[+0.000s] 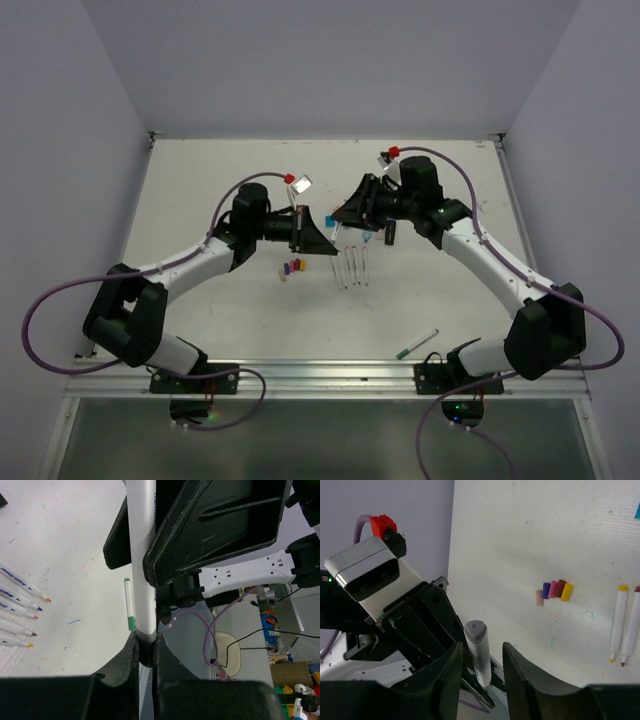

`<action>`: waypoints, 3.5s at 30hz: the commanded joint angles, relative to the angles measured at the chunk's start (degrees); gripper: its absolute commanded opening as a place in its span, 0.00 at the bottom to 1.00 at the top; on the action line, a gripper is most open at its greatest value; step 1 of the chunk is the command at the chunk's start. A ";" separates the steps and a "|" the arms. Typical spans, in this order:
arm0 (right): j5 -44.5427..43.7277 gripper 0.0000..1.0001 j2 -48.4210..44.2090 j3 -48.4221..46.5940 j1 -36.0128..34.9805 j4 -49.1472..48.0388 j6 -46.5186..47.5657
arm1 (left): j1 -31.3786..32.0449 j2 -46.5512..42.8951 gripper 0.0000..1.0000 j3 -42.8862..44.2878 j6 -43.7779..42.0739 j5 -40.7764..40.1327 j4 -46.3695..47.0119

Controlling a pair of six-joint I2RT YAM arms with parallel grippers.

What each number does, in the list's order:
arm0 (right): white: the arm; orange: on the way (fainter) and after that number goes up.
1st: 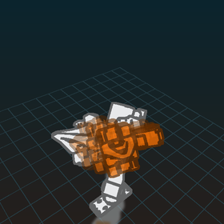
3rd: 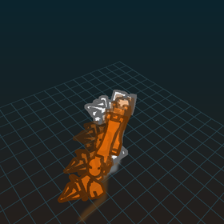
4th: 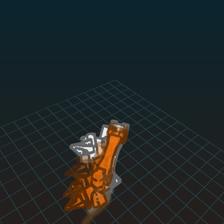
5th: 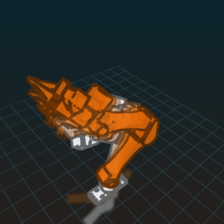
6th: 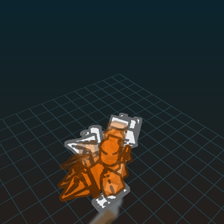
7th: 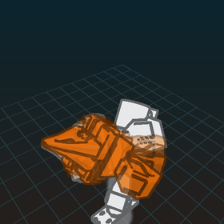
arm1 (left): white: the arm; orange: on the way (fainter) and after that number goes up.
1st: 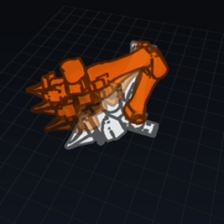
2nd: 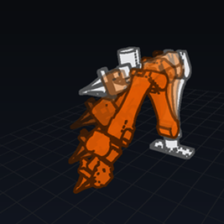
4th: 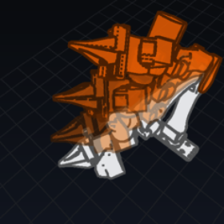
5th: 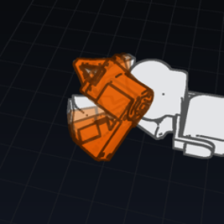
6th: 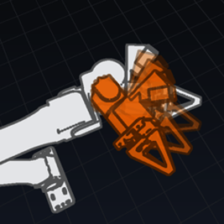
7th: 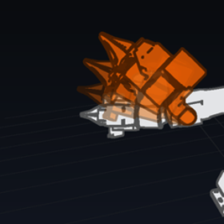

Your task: Open the pen caps

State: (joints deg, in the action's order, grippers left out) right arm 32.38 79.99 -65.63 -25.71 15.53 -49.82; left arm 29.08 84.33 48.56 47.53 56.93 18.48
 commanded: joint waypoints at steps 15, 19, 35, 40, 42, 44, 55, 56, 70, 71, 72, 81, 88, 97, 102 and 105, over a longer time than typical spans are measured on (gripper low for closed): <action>7.33 0.00 2.63 6.99 -2.24 -21.25 -6.93 | 0.63 2.23 0.00 -1.87 16.07 9.40 29.74; 12.52 0.00 4.81 8.59 -0.66 -39.33 -12.40 | 0.10 6.27 0.00 -7.76 37.77 12.24 62.06; 4.68 0.00 11.33 -11.50 5.59 3.66 9.32 | -4.03 2.97 0.00 -11.48 22.28 10.41 42.66; -5.12 0.00 11.86 -12.69 5.59 20.93 19.58 | -4.12 -1.45 0.00 5.58 -22.89 -24.54 -35.23; -9.59 0.00 12.12 -11.98 5.59 25.15 21.78 | -5.70 -1.63 0.00 5.15 -23.79 -33.06 -40.86; -11.46 0.00 13.53 -11.20 5.59 28.40 23.88 | -6.93 -2.51 0.00 2.87 -24.15 -36.26 -41.59; -19.01 0.00 18.36 -4.43 5.24 26.93 26.01 | -7.02 -7.87 0.02 -8.83 -21.60 -45.06 -34.39; -19.28 0.00 18.97 -4.25 5.32 26.57 26.00 | -7.02 -7.44 0.02 -9.00 -21.86 -45.06 -34.21; -22.36 0.00 26.09 -5.30 4.97 25.16 26.88 | -7.02 -1.46 0.14 -10.76 -20.11 -44.36 -28.85; -22.45 0.00 26.53 -5.48 4.97 25.25 26.88 | -7.02 -1.02 0.16 -10.76 -20.11 -44.62 -28.76; -22.45 0.00 26.97 -5.91 4.89 25.25 26.88 | -7.02 -0.75 0.16 -10.76 -20.28 -44.62 -28.50; -22.10 0.04 29.96 -7.15 4.01 24.02 26.80 | -7.02 -0.13 0.28 -11.11 -20.63 -45.32 -28.32; -22.45 0.06 30.93 -8.47 3.57 24.11 26.97 | -7.02 -1.45 0.36 -11.99 -20.81 -46.29 -28.67; -22.10 0.15 29.97 -8.99 3.56 24.29 26.44 | -7.11 -4.44 0.41 -12.26 -21.42 -47.70 -29.90; -22.53 0.25 28.56 -9.69 3.48 25.33 25.83 | -7.11 -5.93 0.43 -11.82 -22.13 -47.96 -30.96; -23.94 0.34 27.33 -10.05 3.48 26.30 25.57 | -7.02 -6.46 0.44 -11.73 -22.30 -47.87 -31.14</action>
State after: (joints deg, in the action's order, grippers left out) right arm 10.41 109.86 -73.34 -21.98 42.00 -23.90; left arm 22.15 79.57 36.73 27.09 10.37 -12.16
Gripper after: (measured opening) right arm 0.332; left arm 0.434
